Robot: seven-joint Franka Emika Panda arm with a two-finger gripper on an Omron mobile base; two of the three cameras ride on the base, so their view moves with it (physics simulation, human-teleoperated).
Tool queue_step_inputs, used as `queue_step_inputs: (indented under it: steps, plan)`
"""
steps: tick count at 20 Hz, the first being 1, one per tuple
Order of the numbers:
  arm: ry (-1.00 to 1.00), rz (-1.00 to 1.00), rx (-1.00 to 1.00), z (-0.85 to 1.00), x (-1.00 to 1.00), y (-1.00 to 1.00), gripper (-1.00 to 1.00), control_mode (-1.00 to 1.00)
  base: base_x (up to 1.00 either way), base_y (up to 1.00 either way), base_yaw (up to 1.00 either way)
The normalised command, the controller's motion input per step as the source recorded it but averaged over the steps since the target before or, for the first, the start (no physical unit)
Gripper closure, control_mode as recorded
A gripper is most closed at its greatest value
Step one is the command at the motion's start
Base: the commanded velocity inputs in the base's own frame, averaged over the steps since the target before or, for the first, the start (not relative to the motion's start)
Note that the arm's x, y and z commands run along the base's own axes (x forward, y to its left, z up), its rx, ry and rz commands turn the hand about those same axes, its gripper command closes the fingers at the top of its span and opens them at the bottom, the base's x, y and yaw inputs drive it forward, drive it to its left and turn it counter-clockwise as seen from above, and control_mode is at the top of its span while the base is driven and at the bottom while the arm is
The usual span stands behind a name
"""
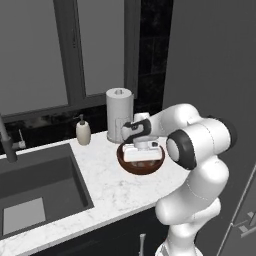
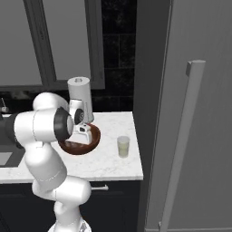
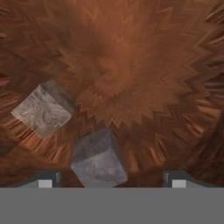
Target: Grab a lemon wedge from the fridge and one ice cube from the ice bowl, and put them in the glass of lemonade.
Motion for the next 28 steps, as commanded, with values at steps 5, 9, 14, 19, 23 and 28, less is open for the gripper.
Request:
queue_step_inputs:
  steps: [5, 9, 14, 19, 23, 28]
  plan:
    - [0.03, 0.0, 0.0, -0.29, 0.17, 0.14, 1.0, -1.0, 0.0, 0.0, 0.0]
    - [0.05, 0.0, 0.0, -0.31, 0.11, 0.17, 1.0, -1.0, 0.0, 0.0, 0.0]
    - [0.0, 0.0, 0.0, 0.01, 0.02, 0.05, 1.0, -1.0, 0.0, 0.0, 0.0]
    - [-0.09, 0.0, -0.01, 0.89, 0.0, -0.01, 1.0, -1.0, 0.0, 0.0, 0.0]
    - [-0.09, 0.0, -0.17, 0.83, -0.31, -0.38, 1.0, -1.0, 0.0, 0.0, 0.0]
    - [-0.1, 0.0, -0.28, 0.56, -0.24, -0.76, 1.0, -1.0, 0.0, 0.0, 0.0]
